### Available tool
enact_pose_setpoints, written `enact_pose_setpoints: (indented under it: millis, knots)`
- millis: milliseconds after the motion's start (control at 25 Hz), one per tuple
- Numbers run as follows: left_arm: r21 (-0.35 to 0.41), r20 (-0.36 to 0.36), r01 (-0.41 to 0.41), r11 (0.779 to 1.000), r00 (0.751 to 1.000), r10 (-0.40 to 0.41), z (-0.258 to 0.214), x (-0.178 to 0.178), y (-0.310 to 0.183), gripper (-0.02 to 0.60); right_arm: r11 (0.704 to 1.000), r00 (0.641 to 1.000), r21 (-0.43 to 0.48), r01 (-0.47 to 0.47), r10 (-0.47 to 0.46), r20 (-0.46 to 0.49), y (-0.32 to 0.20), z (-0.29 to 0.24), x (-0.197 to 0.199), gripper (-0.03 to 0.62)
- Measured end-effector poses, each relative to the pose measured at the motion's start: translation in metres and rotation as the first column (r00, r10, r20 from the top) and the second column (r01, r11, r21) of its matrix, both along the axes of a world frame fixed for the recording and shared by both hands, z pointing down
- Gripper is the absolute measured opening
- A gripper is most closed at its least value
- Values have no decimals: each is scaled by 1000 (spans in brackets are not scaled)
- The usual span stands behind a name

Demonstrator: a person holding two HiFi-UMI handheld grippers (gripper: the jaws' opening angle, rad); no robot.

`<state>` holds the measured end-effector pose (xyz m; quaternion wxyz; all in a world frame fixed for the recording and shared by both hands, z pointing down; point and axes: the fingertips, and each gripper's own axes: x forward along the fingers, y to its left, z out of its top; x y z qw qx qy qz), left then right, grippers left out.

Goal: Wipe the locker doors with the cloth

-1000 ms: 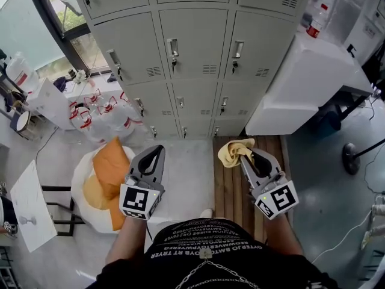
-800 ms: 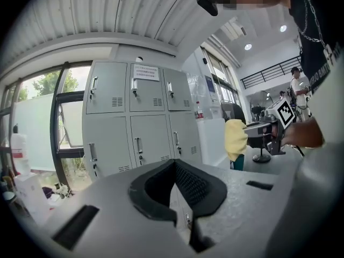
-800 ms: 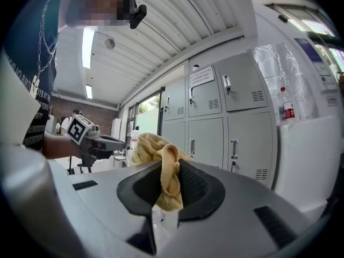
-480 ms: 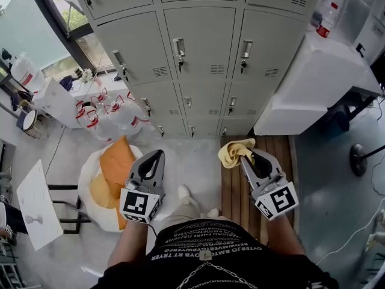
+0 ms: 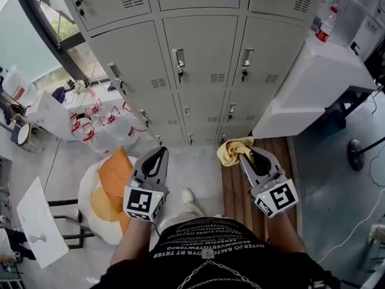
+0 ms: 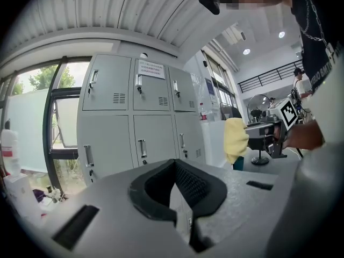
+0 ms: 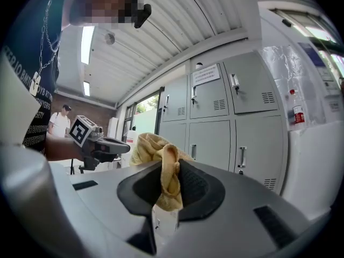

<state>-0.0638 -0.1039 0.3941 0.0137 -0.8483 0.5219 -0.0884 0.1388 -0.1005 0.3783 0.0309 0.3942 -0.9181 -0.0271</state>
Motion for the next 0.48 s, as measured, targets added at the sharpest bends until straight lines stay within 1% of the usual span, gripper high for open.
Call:
enact_pose_setpoints:
  millis: [160,320,480]
  knots:
    - [-5,4,-27,1000,1000,27,4,-9,-25,5,1000,1000,-11,-25,25,-6,-24,1,-11,55]
    - [-2,5,-26,1000,1000,26,7,-23,-47,5,999,999,-16,-36,36,-10,-46,4,-23,55]
    - [17,39,-23,1000,999,22,5,-30,-70,5,999,999,-24,-43,43,-6,-69,8,-31,54]
